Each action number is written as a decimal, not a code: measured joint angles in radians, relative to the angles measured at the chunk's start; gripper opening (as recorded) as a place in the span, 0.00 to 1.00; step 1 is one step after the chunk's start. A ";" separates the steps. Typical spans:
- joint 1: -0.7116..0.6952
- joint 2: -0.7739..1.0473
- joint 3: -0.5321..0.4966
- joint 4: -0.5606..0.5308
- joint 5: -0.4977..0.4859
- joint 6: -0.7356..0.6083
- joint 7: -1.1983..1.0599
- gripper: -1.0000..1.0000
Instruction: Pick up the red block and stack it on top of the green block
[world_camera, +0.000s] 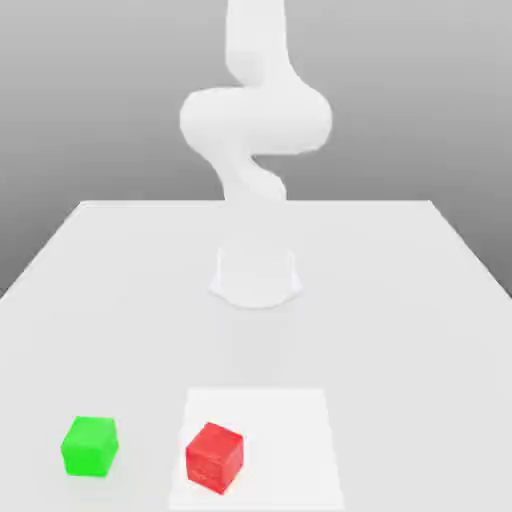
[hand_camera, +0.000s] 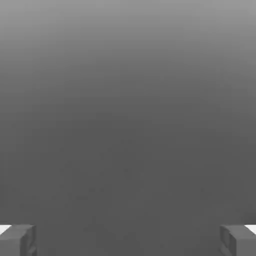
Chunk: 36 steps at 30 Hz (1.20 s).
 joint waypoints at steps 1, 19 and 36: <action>-0.010 0.039 0.006 -0.011 -0.004 0.017 0.018 0.50; -0.126 0.695 0.034 -0.191 -0.045 0.302 0.303 0.50; -0.127 1.047 0.021 -0.210 -0.034 0.534 0.362 0.00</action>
